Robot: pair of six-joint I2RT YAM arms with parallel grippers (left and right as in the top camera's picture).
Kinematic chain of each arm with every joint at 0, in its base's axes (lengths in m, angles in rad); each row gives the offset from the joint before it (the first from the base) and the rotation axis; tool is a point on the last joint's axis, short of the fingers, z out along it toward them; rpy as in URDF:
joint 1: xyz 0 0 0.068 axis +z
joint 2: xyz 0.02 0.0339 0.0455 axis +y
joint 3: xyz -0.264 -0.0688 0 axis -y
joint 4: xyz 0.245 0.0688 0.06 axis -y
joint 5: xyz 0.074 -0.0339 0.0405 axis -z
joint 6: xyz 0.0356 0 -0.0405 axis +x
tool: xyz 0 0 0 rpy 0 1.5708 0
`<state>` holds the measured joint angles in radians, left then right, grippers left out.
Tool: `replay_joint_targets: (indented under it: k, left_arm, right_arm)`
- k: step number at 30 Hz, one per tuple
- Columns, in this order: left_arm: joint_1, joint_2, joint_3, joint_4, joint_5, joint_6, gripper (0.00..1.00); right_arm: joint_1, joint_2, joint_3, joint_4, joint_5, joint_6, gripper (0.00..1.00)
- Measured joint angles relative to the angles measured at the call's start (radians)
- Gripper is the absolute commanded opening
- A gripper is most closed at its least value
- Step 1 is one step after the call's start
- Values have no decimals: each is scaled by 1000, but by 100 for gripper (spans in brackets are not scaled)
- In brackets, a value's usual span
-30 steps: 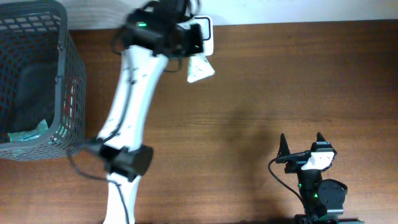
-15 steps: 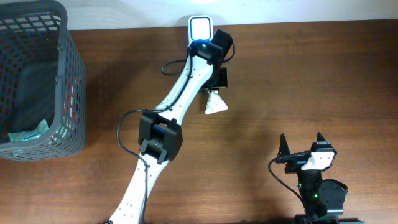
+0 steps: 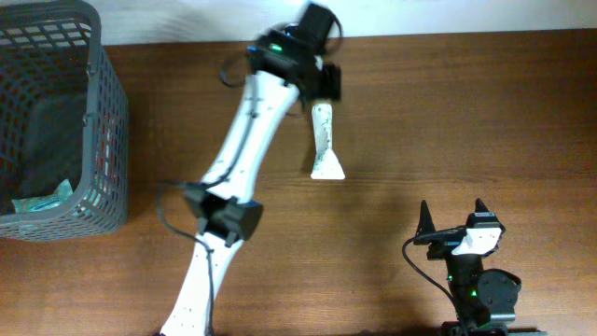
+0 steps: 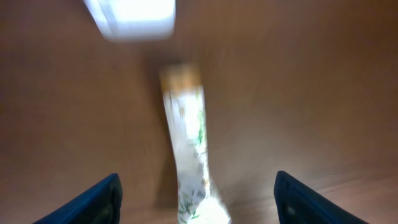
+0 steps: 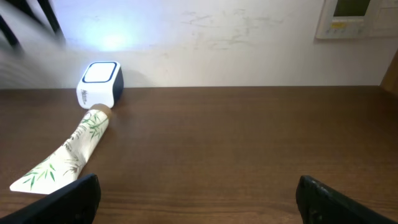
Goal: Scan the item barcode
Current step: 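Lift the tube out and place it on the table near the scanner, then return the left gripper into the basket and grasp the green wipe pack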
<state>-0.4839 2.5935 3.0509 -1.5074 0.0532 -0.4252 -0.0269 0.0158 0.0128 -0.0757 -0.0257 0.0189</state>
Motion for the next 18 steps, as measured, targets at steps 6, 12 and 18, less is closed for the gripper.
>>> replay_joint_targets:
  k: [6,12,18]
  left_arm:
    - [253,-372,93,21,-310,18,91]
    - [601,-389,39,-166,-413,-49,99]
    - [808,-388,-108,-179,-430,-221,99]
  right_arm:
    - [0,0,0,0,0,-1,99]
    - [0,0,0,0,0,0,99]
    - [0,0,0,0,0,0,99]
